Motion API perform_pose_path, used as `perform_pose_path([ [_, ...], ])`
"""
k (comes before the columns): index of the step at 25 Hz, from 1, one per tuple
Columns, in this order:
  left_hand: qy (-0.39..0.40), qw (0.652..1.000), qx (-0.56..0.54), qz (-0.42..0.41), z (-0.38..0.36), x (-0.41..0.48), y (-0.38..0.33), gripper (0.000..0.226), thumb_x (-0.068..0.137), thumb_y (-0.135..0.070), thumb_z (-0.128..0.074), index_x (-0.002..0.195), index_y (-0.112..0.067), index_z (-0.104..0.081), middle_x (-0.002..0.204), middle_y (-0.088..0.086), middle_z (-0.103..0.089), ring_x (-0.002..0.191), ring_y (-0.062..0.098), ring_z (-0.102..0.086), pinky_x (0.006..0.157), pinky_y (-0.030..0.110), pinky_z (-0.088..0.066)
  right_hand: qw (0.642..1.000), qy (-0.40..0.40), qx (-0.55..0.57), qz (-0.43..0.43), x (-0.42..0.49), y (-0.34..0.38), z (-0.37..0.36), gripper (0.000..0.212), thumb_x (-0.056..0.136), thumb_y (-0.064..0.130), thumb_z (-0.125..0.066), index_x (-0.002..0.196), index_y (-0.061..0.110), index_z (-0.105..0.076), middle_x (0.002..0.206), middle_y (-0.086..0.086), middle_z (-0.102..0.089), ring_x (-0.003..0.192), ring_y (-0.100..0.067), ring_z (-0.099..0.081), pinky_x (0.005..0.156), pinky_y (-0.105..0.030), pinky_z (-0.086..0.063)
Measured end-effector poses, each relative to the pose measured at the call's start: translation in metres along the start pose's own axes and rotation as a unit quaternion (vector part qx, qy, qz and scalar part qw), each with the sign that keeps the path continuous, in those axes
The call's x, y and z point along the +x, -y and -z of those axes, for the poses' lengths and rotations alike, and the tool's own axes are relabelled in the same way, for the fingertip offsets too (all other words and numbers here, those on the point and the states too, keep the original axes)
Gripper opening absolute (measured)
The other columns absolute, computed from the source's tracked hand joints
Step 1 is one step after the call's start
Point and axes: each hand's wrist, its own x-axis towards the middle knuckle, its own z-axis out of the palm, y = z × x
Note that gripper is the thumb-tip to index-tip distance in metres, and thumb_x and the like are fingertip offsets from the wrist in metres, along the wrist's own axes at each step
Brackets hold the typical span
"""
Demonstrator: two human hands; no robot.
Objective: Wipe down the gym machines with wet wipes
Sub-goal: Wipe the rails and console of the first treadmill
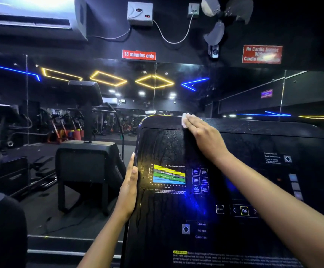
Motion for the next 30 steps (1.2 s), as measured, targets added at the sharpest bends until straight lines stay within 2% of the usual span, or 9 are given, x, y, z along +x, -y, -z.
perform_pose_path([
  [5, -0.008, 1.0, 0.006, -0.014, -0.002, -0.001, -0.004, 0.099, 0.053, -0.099, -0.033, 0.138, -0.05, -0.016, 0.116, -0.054, -0.031, 0.104, -0.038, -0.031, 0.084, -0.007, -0.027, 0.993, -0.031, -0.026, -0.109, -0.017, -0.009, 0.005, 0.043, 0.074, -0.001, -0.045, 0.113, -0.005, -0.063, 0.116, -0.018, -0.064, 0.107, -0.032, -0.062, 0.092, -0.041, -0.044],
  [8, -0.01, 1.0, 0.01, -0.011, -0.001, 0.0, 0.0, 0.091, 0.058, -0.096, -0.034, 0.137, -0.054, -0.018, 0.126, -0.047, -0.033, 0.115, -0.029, -0.033, 0.102, 0.009, -0.028, 0.999, -0.011, 0.017, -0.038, -0.015, 0.035, -0.005, 0.04, 0.069, 0.001, -0.058, 0.107, -0.002, -0.067, 0.112, -0.016, -0.067, 0.104, -0.028, -0.064, 0.087, -0.036, -0.051],
  [10, -0.005, 1.0, 0.015, -0.008, 0.0, -0.001, 0.001, 0.082, 0.063, -0.093, -0.033, 0.136, -0.058, -0.019, 0.142, -0.034, -0.03, 0.127, -0.016, -0.032, 0.109, 0.023, -0.027, 0.999, -0.003, 0.043, 0.005, -0.032, 0.063, -0.007, 0.039, 0.073, 0.002, -0.053, 0.109, 0.0, -0.067, 0.113, -0.012, -0.067, 0.105, -0.024, -0.064, 0.083, -0.031, -0.052],
  [12, -0.005, 1.0, 0.017, -0.013, 0.0, -0.001, 0.001, 0.08, 0.064, -0.093, -0.033, 0.134, -0.057, -0.021, 0.148, -0.027, -0.026, 0.127, -0.019, -0.029, 0.107, 0.019, -0.026, 0.997, 0.005, 0.071, 0.028, -0.058, 0.081, -0.008, 0.044, 0.078, 0.003, -0.042, 0.115, 0.001, -0.064, 0.12, -0.012, -0.063, 0.111, -0.024, -0.061, 0.085, -0.032, -0.054],
  [17, -0.011, 0.999, 0.029, -0.023, 0.0, 0.002, 0.004, 0.088, 0.063, -0.095, -0.031, 0.137, -0.05, -0.019, 0.136, -0.043, -0.023, 0.121, -0.03, -0.022, 0.11, 0.02, -0.017, 0.981, 0.048, 0.092, 0.165, -0.111, 0.095, 0.008, 0.04, 0.087, 0.006, -0.041, 0.12, 0.006, -0.063, 0.126, -0.006, -0.06, 0.118, -0.019, -0.056, 0.09, -0.028, -0.05],
  [21, -0.008, 1.0, 0.029, -0.01, 0.0, 0.002, 0.005, 0.093, 0.06, -0.096, -0.031, 0.14, -0.052, -0.017, 0.133, -0.043, -0.026, 0.124, -0.021, -0.03, 0.108, 0.024, -0.025, 0.988, -0.004, 0.117, 0.097, -0.046, 0.062, 0.013, 0.039, 0.088, 0.005, -0.036, 0.114, 0.003, -0.065, 0.119, -0.01, -0.064, 0.113, -0.024, -0.059, 0.096, -0.032, -0.047],
  [25, -0.005, 1.0, 0.026, -0.001, -0.001, 0.001, 0.003, 0.087, 0.065, -0.092, -0.032, 0.14, -0.052, -0.016, 0.122, -0.047, -0.027, 0.105, -0.035, -0.031, 0.096, 0.013, -0.029, 0.996, 0.016, 0.091, 0.007, 0.002, 0.054, -0.007, 0.043, 0.082, 0.006, -0.034, 0.108, 0.0, -0.068, 0.112, -0.014, -0.066, 0.104, -0.031, -0.064, 0.078, -0.041, -0.057],
  [28, -0.015, 1.0, 0.016, -0.009, -0.001, 0.002, 0.005, 0.065, 0.085, -0.073, -0.034, 0.141, -0.044, -0.017, 0.127, -0.043, -0.028, 0.109, -0.035, -0.031, 0.1, 0.008, -0.028, 0.993, 0.013, 0.11, 0.045, -0.035, 0.087, -0.017, 0.034, 0.08, 0.004, -0.05, 0.11, 0.003, -0.067, 0.114, -0.012, -0.066, 0.102, -0.027, -0.064, 0.073, -0.035, -0.058],
  [30, -0.023, 0.999, 0.034, -0.018, 0.0, 0.004, 0.006, 0.083, 0.075, -0.084, -0.032, 0.143, -0.04, -0.018, 0.133, -0.042, -0.026, 0.119, -0.031, -0.026, 0.1, 0.001, -0.022, 0.987, 0.011, 0.137, 0.088, -0.069, 0.108, -0.013, 0.034, 0.085, 0.009, -0.048, 0.114, 0.005, -0.066, 0.119, -0.008, -0.064, 0.107, -0.023, -0.061, 0.08, -0.03, -0.055],
])
